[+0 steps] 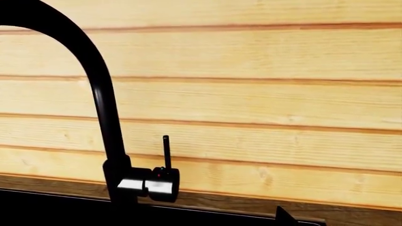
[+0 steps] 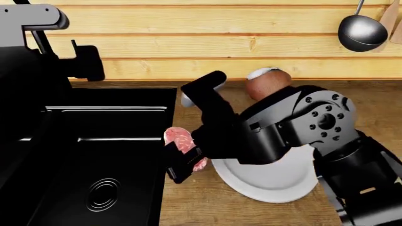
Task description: Pick the lamb chop from the counter and place it in the sink. Then turn on the sink faucet.
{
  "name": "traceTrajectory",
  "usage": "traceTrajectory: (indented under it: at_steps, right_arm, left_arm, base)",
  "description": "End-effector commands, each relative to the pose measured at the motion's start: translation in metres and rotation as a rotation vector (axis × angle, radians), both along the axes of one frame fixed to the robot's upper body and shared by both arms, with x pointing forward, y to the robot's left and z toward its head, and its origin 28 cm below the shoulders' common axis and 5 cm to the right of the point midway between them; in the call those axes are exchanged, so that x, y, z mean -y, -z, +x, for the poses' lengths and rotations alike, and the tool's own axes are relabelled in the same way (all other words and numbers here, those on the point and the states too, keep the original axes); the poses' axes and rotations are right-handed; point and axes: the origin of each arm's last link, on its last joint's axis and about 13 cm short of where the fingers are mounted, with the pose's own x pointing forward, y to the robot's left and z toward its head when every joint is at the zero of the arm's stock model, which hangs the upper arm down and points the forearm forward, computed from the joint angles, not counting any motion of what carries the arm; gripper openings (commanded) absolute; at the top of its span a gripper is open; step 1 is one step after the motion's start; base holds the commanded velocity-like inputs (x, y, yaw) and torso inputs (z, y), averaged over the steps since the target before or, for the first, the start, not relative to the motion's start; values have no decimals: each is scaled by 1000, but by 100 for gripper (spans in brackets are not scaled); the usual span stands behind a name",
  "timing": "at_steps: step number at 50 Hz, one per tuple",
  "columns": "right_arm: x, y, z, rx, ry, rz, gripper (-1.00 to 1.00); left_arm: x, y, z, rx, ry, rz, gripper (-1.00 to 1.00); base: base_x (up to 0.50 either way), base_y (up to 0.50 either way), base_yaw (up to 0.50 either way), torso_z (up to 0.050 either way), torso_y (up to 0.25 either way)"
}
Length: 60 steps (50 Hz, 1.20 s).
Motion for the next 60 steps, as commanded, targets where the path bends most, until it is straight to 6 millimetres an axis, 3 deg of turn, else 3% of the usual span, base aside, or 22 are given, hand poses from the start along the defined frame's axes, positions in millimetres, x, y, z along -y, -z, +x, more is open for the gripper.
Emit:
traceTrajectory:
  at_steps: [1,32,39,45,57,58,60]
  right_arm:
    - [-38,9,2,16,-135,29,-100]
    - [-105,12,10,87,-296,160,-100]
    - [-112,29,19,105,-287,169,-100]
    - [-110,50,23,111,-260,150,-100]
    - [-105,72,31,133,-218,134,-100]
    - [-106,73,30,143,-221,137,100]
    - [-107,73,29,146,-225,140,100]
  left_arm:
    - [2,4,3,-8,5,2,100]
    - [-2,11,6,-22,6,-14,100]
    - [-3,12,6,-21,4,-18,100]
    - [-4,15,6,-26,4,-21,100]
    - [-2,15,8,-27,9,-16,100]
    - [-2,15,9,-26,10,-17,100]
    - [-2,15,9,-27,11,-18,100]
  base:
    - [0,0,0,0,0]
    - [0,0,0,0,0]
    - [0,0,0,0,0]
    - [0,0,0,0,0]
    - [0,0,0,0,1]
    - [0,0,0,0,0]
    - [0,0,0,0,0]
